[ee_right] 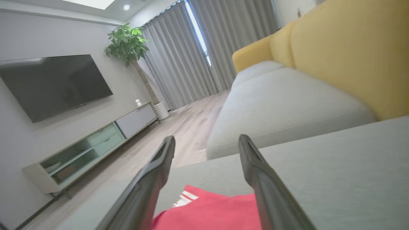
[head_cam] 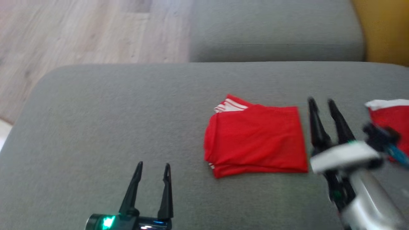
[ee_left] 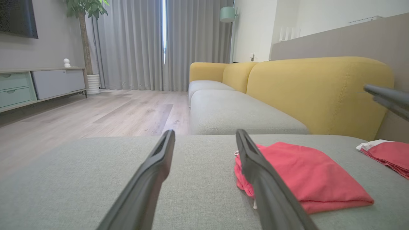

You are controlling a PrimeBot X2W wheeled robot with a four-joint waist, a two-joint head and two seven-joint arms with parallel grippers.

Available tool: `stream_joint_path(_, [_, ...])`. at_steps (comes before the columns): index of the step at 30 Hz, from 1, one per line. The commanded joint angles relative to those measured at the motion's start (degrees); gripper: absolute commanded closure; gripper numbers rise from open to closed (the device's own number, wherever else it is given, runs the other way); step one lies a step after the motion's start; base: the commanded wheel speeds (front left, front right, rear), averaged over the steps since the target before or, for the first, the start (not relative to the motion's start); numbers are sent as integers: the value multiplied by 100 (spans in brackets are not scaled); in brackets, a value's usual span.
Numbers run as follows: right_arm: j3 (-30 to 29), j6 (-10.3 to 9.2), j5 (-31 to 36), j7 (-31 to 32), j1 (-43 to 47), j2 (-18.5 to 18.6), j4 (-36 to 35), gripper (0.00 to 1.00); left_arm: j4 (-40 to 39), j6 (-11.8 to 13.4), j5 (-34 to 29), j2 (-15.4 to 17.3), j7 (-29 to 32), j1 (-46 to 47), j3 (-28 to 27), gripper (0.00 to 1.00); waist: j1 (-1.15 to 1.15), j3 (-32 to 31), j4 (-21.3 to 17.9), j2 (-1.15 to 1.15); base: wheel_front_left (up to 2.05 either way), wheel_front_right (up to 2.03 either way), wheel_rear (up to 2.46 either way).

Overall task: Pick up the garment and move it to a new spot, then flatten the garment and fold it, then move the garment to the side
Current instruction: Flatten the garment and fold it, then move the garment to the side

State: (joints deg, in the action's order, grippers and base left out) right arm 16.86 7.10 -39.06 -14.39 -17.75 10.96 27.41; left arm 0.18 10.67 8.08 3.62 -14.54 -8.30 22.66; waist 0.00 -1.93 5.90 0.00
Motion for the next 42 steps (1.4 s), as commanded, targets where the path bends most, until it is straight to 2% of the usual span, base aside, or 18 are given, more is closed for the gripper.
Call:
stream_joint_path(1, [-28,39,205,-58,207,-6,-361,0,-172,48,-8,-74,-46,128,-225,0,0,-136,-187,0,0,0,0])
stream_joint_path(8, [-660,39,1623,-60,1604,9,-1570,0,-31,133,11,-74,-46,-89,-564,0,0,-407,-446,0,0,0,0])
stream_joint_path(12, [-711,39,2367,-60,2146,-64,-1819,0,119,135,47,-74,-46,-263,-785,0,0,-522,-478,0,0,0,0])
stream_joint_path(14, [-801,39,2600,-60,2414,-222,-1881,0,200,64,-36,-74,-46,-375,-909,0,0,-578,-472,0,0,0,0])
stream_joint_path(26, [-981,39,2958,-61,2686,-458,-1875,0,304,-89,-156,-74,-46,-542,-1130,0,0,-626,-405,0,0,0,0])
stream_joint_path(42, [-1040,39,2986,-61,2691,-575,-1805,0,204,-44,-80,-74,-46,-561,-1104,0,0,-597,-373,0,0,0,0])
